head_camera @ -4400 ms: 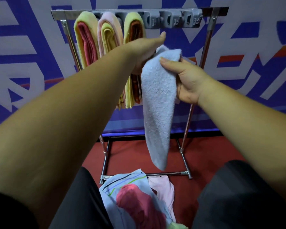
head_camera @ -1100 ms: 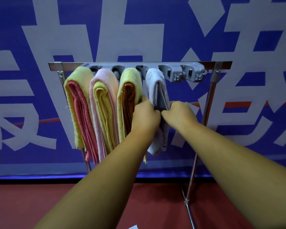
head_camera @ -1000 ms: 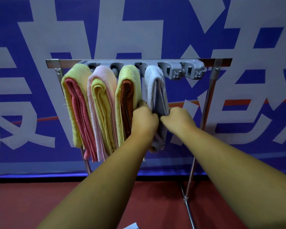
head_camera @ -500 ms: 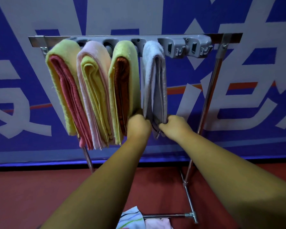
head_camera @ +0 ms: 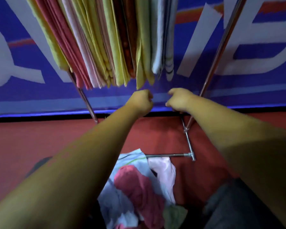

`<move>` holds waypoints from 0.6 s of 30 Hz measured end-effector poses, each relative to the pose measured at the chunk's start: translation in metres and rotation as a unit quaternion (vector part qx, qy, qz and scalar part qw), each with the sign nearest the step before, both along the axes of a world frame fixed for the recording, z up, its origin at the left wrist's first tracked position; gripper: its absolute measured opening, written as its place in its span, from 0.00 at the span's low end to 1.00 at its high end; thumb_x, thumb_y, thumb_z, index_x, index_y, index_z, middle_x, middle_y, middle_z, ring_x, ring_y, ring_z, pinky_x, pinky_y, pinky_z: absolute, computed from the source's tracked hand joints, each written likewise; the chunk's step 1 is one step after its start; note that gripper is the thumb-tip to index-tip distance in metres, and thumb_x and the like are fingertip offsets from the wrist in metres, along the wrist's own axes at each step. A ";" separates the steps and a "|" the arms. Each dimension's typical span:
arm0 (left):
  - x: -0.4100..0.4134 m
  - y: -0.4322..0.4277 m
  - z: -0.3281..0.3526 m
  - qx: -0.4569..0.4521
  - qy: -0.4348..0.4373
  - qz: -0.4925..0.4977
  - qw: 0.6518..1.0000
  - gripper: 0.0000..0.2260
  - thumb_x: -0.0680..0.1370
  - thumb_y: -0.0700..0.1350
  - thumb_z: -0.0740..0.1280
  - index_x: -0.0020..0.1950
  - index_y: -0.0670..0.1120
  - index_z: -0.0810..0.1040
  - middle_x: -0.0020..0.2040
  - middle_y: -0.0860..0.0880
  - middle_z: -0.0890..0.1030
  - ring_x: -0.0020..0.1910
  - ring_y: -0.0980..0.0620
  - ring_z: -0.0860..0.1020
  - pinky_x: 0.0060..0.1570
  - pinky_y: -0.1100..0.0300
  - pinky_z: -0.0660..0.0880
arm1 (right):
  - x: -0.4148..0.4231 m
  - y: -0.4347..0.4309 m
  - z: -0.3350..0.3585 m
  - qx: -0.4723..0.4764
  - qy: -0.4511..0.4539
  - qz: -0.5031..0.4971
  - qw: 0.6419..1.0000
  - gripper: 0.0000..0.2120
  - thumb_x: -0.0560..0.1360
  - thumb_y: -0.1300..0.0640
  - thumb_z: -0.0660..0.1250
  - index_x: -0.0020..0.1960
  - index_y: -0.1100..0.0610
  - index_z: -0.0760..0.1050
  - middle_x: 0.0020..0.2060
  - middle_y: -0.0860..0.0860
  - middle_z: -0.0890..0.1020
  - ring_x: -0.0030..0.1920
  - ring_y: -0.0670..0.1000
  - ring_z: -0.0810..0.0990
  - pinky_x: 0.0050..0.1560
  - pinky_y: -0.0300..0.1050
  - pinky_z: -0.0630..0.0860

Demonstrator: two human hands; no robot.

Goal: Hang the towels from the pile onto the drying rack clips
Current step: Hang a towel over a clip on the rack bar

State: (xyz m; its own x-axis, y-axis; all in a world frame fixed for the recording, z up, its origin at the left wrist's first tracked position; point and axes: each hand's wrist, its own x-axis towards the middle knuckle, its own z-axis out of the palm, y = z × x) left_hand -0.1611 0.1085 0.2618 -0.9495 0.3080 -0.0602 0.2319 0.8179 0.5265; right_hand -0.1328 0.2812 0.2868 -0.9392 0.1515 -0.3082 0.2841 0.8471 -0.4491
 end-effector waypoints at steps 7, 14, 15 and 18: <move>0.037 -0.026 -0.097 -0.054 -0.129 -0.030 0.990 0.12 0.80 0.41 0.69 0.61 0.41 0.85 0.55 0.40 0.87 0.57 0.42 0.84 0.58 0.54 0.78 | 0.039 -0.035 -0.117 -0.113 -0.124 -0.048 0.985 0.10 0.77 0.63 0.67 0.53 0.66 0.85 0.46 0.64 0.88 0.50 0.64 0.89 0.40 0.51 0.80; 0.066 -0.043 -0.187 -0.123 -0.260 -0.024 0.957 0.12 0.81 0.43 0.66 0.61 0.43 0.85 0.58 0.43 0.86 0.60 0.42 0.84 0.61 0.53 0.80 | 0.069 -0.063 -0.221 -0.175 -0.243 -0.075 0.951 0.08 0.82 0.64 0.63 0.53 0.60 0.81 0.53 0.59 0.87 0.46 0.56 0.85 0.48 0.49 0.81; 0.072 -0.045 -0.198 -0.132 -0.291 -0.021 0.947 0.12 0.82 0.43 0.66 0.62 0.44 0.85 0.59 0.44 0.86 0.60 0.43 0.84 0.61 0.52 0.81 | 0.075 -0.065 -0.234 -0.178 -0.256 -0.076 0.947 0.09 0.82 0.64 0.62 0.56 0.60 0.81 0.53 0.58 0.87 0.47 0.56 0.85 0.51 0.51 0.81; 0.087 -0.053 -0.240 -0.144 -0.346 -0.008 0.927 0.13 0.83 0.43 0.66 0.65 0.43 0.83 0.61 0.44 0.84 0.62 0.43 0.82 0.62 0.53 0.80 | 0.095 -0.072 -0.272 -0.166 -0.297 -0.073 0.937 0.08 0.81 0.62 0.63 0.51 0.59 0.81 0.46 0.54 0.87 0.47 0.55 0.87 0.49 0.49 0.81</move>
